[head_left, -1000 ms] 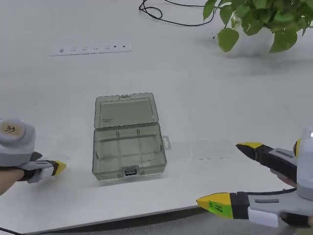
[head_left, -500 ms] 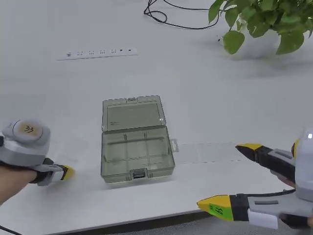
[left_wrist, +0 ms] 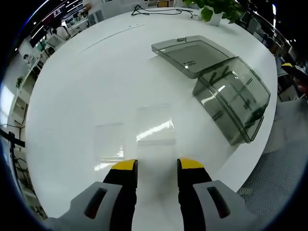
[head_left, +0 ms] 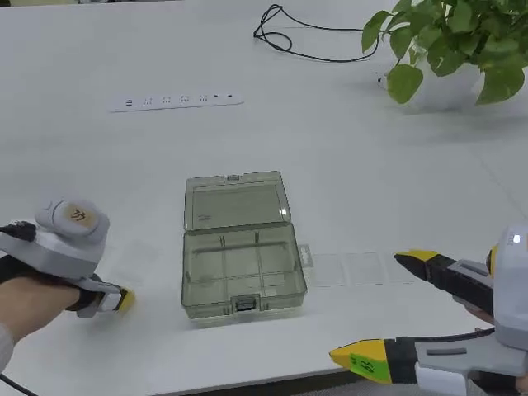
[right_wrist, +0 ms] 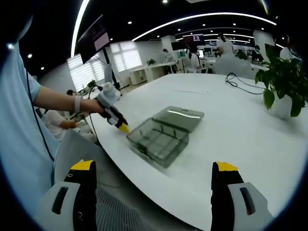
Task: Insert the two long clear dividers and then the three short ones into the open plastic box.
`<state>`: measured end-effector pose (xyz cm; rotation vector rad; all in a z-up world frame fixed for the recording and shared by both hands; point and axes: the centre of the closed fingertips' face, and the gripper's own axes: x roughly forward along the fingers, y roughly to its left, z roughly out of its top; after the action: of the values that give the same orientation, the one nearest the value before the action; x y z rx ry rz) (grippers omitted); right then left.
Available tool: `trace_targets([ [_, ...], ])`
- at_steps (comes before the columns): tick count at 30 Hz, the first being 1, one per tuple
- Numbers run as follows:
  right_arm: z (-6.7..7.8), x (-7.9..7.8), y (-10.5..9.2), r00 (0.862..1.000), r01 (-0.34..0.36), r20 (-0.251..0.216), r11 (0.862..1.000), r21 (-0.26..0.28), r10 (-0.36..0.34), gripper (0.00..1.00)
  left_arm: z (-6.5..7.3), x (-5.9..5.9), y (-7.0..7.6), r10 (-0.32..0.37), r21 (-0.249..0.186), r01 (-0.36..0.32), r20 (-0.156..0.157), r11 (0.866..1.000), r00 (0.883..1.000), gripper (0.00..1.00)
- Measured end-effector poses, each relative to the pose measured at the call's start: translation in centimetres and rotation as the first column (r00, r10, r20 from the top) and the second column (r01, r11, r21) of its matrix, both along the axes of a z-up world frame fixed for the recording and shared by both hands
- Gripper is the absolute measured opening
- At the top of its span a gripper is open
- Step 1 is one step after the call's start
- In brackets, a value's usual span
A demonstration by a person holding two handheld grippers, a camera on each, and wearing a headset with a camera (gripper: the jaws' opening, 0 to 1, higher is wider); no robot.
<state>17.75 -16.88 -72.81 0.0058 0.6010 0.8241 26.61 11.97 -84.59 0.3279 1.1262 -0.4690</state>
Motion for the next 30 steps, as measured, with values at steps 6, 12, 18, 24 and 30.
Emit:
trace_targets([
  [6, -0.2, 0.2, 0.6, 1.0, -0.022, -0.009, 1.0, 0.001, 0.022, 1.0, 0.2, -0.2, 0.1, 0.018, -0.034, -0.018, 0.01, 0.999, 1.0, 0.3],
  [12, -0.6, -0.1, 1.2, 0.999, -0.042, -0.021, 0.999, 0.0, 0.042, 1.0, 0.2, -0.3, 0.1, 0.031, -0.046, -0.031, 0.017, 0.998, 0.999, 0.3],
  [18, -1.2, -0.2, 1.6, 0.998, -0.043, -0.039, 0.999, 0.006, 0.043, 1.0, 0.5, -0.3, -0.2, 0.043, -0.073, -0.041, 0.026, 0.996, 0.999, 0.3],
  [24, -1.1, 0.5, 2.2, 0.998, -0.016, -0.06, 0.999, 0.032, 0.018, 0.98, 1.5, -0.1, -0.7, 0.103, -0.153, -0.093, 0.062, 0.984, 0.993, 0.3],
  [30, -0.3, 1.7, 3.4, 0.999, -0.02, -0.047, 0.999, 0.038, 0.021, 0.94, 3.0, -0.2, -1.8, 0.161, -0.251, -0.134, 0.094, 0.959, 0.982, 0.3],
])
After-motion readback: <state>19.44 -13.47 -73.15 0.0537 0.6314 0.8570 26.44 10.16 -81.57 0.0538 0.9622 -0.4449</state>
